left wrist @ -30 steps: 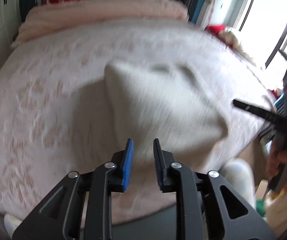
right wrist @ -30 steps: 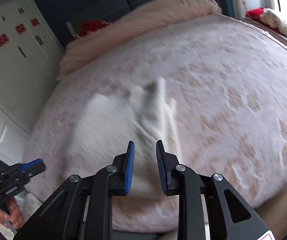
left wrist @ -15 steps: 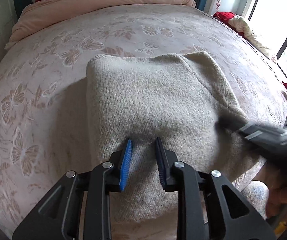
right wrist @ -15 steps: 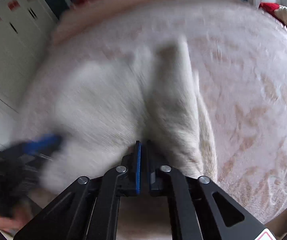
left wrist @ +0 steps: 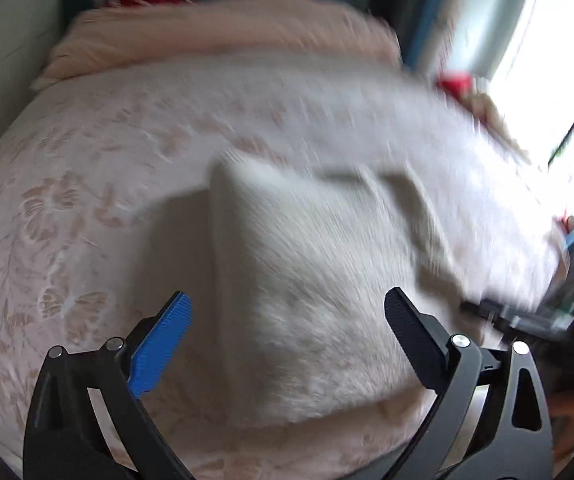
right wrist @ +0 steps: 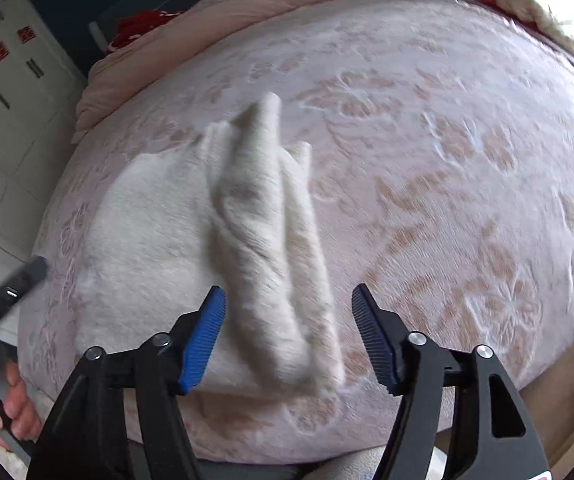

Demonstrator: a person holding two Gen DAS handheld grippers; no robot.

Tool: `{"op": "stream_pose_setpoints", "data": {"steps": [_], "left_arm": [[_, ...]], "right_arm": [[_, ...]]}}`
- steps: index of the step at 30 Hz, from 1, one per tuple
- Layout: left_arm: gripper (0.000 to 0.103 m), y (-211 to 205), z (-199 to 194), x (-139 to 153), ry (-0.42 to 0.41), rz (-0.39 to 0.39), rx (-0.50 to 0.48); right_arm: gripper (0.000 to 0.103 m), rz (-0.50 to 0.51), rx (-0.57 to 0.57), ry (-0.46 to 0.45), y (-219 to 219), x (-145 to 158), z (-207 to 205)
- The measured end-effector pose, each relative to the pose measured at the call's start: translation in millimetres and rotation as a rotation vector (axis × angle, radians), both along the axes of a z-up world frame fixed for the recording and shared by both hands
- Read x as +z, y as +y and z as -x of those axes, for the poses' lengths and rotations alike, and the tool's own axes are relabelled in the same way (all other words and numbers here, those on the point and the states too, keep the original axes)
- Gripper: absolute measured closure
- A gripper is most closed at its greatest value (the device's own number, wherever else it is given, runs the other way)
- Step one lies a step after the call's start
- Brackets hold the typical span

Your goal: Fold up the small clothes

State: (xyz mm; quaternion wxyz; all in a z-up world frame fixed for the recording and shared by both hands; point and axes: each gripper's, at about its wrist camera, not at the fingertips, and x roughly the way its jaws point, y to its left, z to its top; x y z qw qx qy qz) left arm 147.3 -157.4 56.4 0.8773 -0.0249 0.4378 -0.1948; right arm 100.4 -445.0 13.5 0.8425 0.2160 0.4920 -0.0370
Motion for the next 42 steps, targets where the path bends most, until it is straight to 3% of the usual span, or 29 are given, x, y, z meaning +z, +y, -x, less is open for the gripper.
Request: {"op": "stream_pose_setpoints", "data": {"steps": [2,5,7,10,12,14,15,16,20,21,30,36,42], "left_arm": [[0.005,13.8,-12.8,-7.1,0.053,0.026,0.025],[0.005,22.2,-37.8,-36.7,0.222,0.082,0.044],[0.005,19.9,-49.1,-60.6,0.325,0.136,0.048],[0.005,5.7,-55.1,-84.4,0.414,0.18,0.014],[0.005,1.0,-60.6,-99.9,0.476,0.24,0.024],[0.005,0.4,-64.1,-114.4,0.561,0.326,0.033],[0.005,0.4,-65.8,-116.6,0.58,0.342,0.045],[0.011,-2.7,-65.5,-113.1,0.572,0.337,0.038],[0.041,-11.5,-55.8,-79.9,0.482,0.261,0.004],[0.043,-12.1,-52.4,-67.4,0.457,0.263,-0.007],[0.046,-17.9,-5.9,52.2,0.248,0.274,-0.123],[0.046,-12.5,39.6,152.4,0.011,0.327,-0.224],[0.045,25.2,85.0,252.3,-0.247,0.38,-0.296]], "right_arm": [[0.032,-0.089,-0.003,0.013,-7.1,-10.8,-2.1],[0.031,-0.247,0.003,0.028,-8.1,-31.9,-15.5],[0.029,-0.312,0.0,0.04,-7.4,-43.0,-25.6],[0.018,-0.376,-0.016,0.035,-4.8,-55.2,-37.4],[0.016,-0.401,-0.024,0.023,-0.5,-57.3,-43.4],[0.027,-0.412,-0.024,0.024,4.1,-58.7,-48.9],[0.047,-0.412,-0.026,0.034,6.2,-58.7,-51.4],[0.059,-0.414,-0.031,0.032,7.7,-55.6,-53.5],[0.07,-0.385,-0.024,-0.05,11.7,-16.7,-38.8],[0.07,-0.377,-0.023,-0.072,14.2,-4.6,-34.3],[0.071,-0.268,-0.014,-0.298,22.8,128.5,41.9],[0.07,-0.146,0.017,-0.541,41.7,239.5,98.1],[0.07,-0.041,0.089,-0.763,76.9,330.8,129.4]]}}
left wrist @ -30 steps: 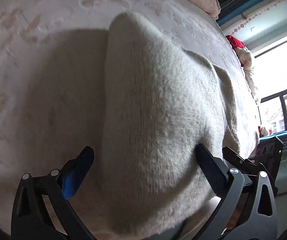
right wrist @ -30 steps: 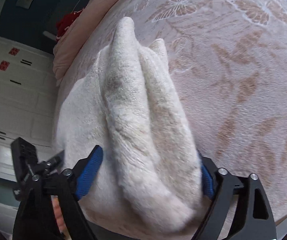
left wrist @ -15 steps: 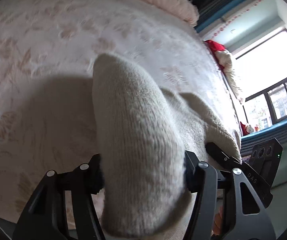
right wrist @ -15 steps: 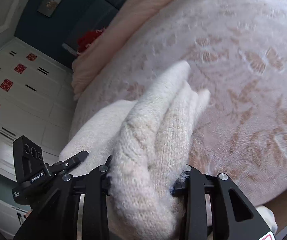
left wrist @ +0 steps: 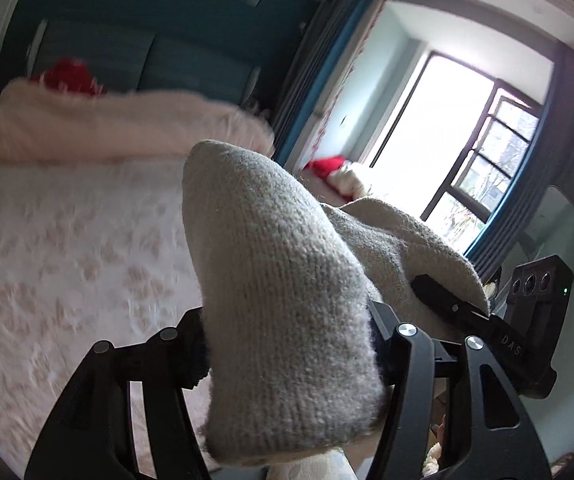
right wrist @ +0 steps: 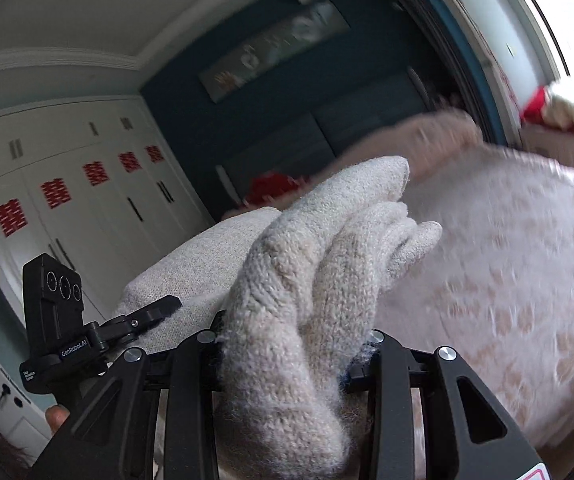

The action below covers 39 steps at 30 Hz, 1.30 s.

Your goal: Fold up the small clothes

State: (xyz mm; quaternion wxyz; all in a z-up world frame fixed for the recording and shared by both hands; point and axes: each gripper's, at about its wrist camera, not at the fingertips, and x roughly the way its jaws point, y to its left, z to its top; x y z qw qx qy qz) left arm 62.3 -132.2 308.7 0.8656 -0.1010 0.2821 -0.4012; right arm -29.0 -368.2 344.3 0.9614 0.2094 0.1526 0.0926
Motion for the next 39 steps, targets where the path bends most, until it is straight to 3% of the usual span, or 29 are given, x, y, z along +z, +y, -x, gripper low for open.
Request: {"op": "stream_pose_setpoints", "data": {"steps": [7,10,14,18,24,27,29,35,39], "left_arm": [[0.044,63.8,28.1,90.6,-0.264,0.06,0.05],[0.043,95.9,36.8,118.3,-0.372,0.075,0.098],[0.042,135.5,40.6,137.3,-0.468,0.066,0.168],[0.041,171.5,16.1,125.7,-0.481,0.05,0.214],[0.041,220.6,-53.7,69.6,-0.392,0.042,0.273],[0.041,241.4,-86.3,32.6,-0.331,0.04,0.302],[0.041,246.3,-103.8,10.1,-0.299,0.027,0.314],[0.041,255.2,-149.5,-115.3,-0.122,-0.06,0.317],[0.041,262.5,-169.0,-232.3,0.081,-0.149,0.352]], "right_arm": [[0.069,0.128,0.11,-0.238,66.3,94.3,2.5],[0.068,0.148,0.166,-0.296,94.1,120.3,-9.0],[0.068,0.148,0.232,-0.327,128.0,131.8,-36.3],[0.067,0.125,0.271,-0.288,157.9,109.2,-87.9],[0.067,0.086,0.312,-0.159,195.7,44.8,-171.1],[0.067,0.067,0.325,-0.081,208.9,1.4,-208.7],[0.067,0.058,0.324,-0.005,214.9,-43.0,-233.0],[0.067,0.029,0.327,0.251,217.9,-190.6,-274.6],[0.066,-0.029,0.322,0.536,217.7,-313.4,-282.0]]}}
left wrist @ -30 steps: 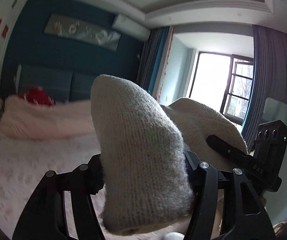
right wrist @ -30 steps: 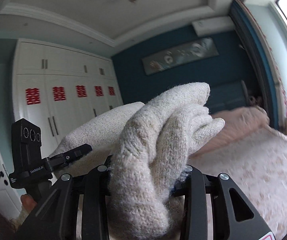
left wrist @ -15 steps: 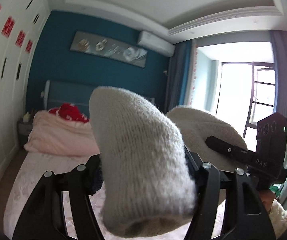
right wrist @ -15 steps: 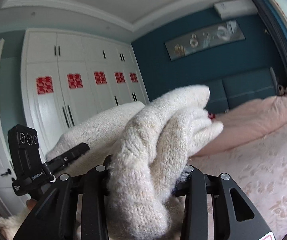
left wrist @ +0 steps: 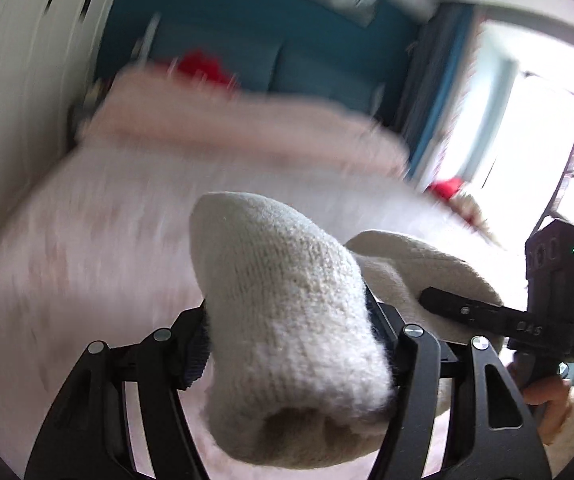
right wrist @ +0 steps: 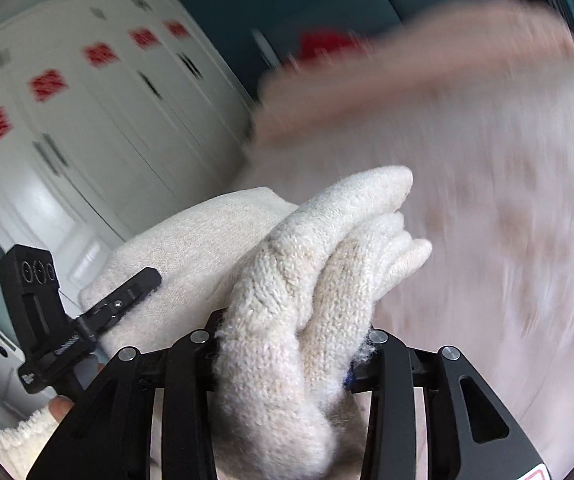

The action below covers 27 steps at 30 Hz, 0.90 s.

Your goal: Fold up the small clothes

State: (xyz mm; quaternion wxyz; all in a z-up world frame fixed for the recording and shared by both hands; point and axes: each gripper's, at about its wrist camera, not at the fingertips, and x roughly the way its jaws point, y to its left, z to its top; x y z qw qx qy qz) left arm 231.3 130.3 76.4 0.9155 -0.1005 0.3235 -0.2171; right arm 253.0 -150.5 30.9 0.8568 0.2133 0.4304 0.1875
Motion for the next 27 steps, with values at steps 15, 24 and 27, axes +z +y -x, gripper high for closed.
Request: {"op": "stream_pose_setpoints", "data": {"steps": [15,24,27], "left_arm": [[0.005,53.7,32.8,-59.6,0.28,0.176,0.13],[0.048,60.7,6.8,-94.8,0.476,0.396,0.168],[0.05,57.6,15.3,-62.4,0.352,0.427,0.142]], "right_arm": [[0.024,-0.062,-0.064,0.167,-27.7,-30.2,8.9],[0.072,-0.007,0.061,0.099,20.0,10.8,-14.6],[0.072,0.046,0.073,-0.045,18.5,60.3,-11.9]]}}
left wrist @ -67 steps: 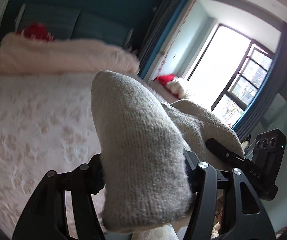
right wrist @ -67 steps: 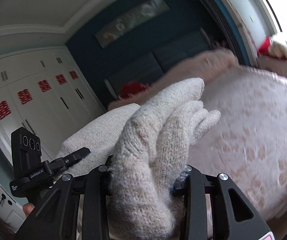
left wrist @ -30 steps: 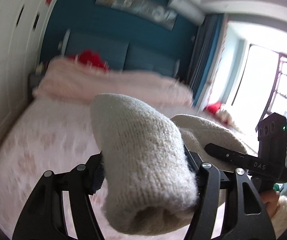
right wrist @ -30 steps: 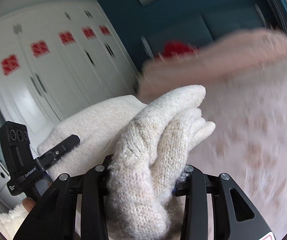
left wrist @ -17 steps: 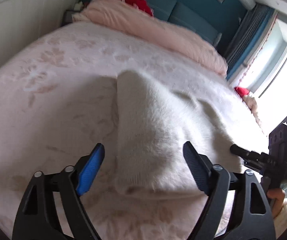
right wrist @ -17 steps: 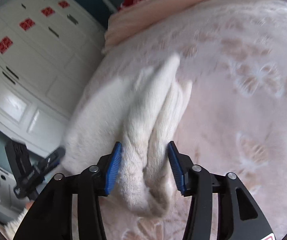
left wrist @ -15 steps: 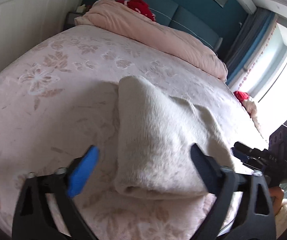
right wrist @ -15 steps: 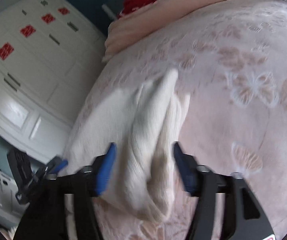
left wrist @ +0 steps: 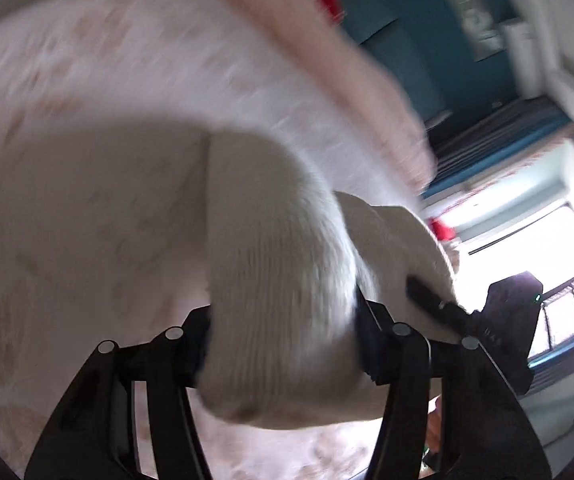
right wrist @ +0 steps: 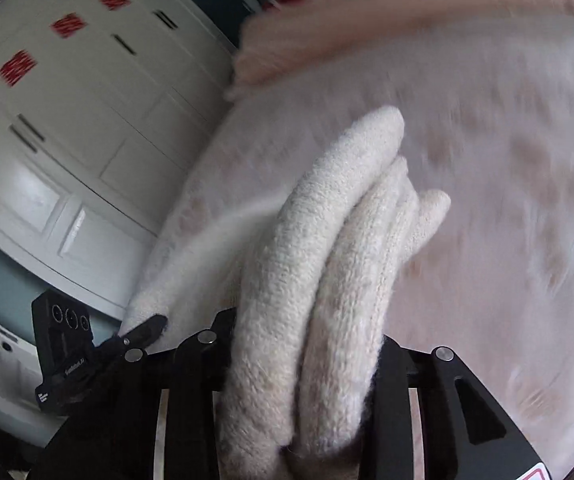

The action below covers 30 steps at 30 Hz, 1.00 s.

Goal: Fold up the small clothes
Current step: 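Lower the bundle onto the bed with both tools and release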

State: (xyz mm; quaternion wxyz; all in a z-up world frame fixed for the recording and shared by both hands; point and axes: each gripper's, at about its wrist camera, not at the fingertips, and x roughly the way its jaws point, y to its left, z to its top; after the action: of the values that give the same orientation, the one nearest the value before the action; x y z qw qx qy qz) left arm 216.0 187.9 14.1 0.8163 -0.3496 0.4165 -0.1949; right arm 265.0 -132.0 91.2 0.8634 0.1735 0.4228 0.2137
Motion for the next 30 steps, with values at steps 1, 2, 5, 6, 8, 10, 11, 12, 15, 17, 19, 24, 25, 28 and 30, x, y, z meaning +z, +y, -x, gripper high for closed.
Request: {"op": "stream_pose_setpoints", "data": {"steps": [1,2,5,6,8,10,11,12,15,17,19,24,25,28,30], "left_arm": [[0.05,-1.7,1.8,9.8,-0.041,0.014,0.006],[0.048,-4.4,3.0,13.6,-0.069,0.016,0.01],[0.035,-29.7,0.6,-1.9,-0.078,-0.133,0.012],[0.034,-38.4,0.4,-15.3,-0.051,-0.204,0.02],[0.034,-47.1,3.8,-52.5,0.064,-0.308,0.033],[0.034,-38.8,18.6,-51.0,0.046,-0.275,0.069],[0.036,-35.7,25.1,-42.2,0.025,-0.3,0.093],[0.036,-33.7,30.3,-30.0,0.002,-0.338,0.107],[0.036,-38.7,38.9,16.9,-0.111,-0.428,0.106],[0.036,-54.4,32.8,44.0,-0.183,-0.47,0.073],[0.036,-79.3,20.7,50.3,-0.189,-0.526,0.008],[0.045,-109.5,-22.4,-10.7,0.016,-0.677,-0.074],[0.042,-102.0,-23.4,-16.0,0.024,-0.644,-0.048],[0.039,-92.9,-21.8,-16.8,0.039,-0.595,-0.029],[0.035,-95.6,-22.0,-18.5,0.027,-0.627,-0.028]], "right_arm": [[0.071,0.017,0.004,-0.033,-3.4,7.3,0.1],[0.068,0.042,0.009,-0.05,-6.0,6.1,-0.4],[0.056,0.14,-0.026,0.042,-19.0,-47.8,-17.9],[0.056,0.156,-0.048,0.131,-26.5,-74.2,-25.6],[0.057,0.142,-0.133,0.26,-50.5,-107.2,-26.5],[0.056,0.044,-0.218,0.188,-70.7,-85.2,-8.7],[0.055,0.051,-0.236,0.144,-72.0,-69.9,1.0],[0.057,0.061,-0.223,0.079,-67.8,-50.2,13.8],[0.094,0.08,-0.147,0.003,-43.3,-26.2,35.8],[0.102,0.134,-0.089,0.008,-25.9,-34.4,37.9],[0.102,0.254,-0.071,0.098,-13.9,-69.2,18.7],[0.103,0.198,-0.11,0.149,-18.9,-81.3,13.7],[0.103,0.211,-0.114,0.105,-17.2,-65.6,22.0],[0.103,0.313,-0.102,0.105,-12.5,-68.4,25.5],[0.103,0.369,-0.079,0.202,-9.4,-104.6,12.8]]}}
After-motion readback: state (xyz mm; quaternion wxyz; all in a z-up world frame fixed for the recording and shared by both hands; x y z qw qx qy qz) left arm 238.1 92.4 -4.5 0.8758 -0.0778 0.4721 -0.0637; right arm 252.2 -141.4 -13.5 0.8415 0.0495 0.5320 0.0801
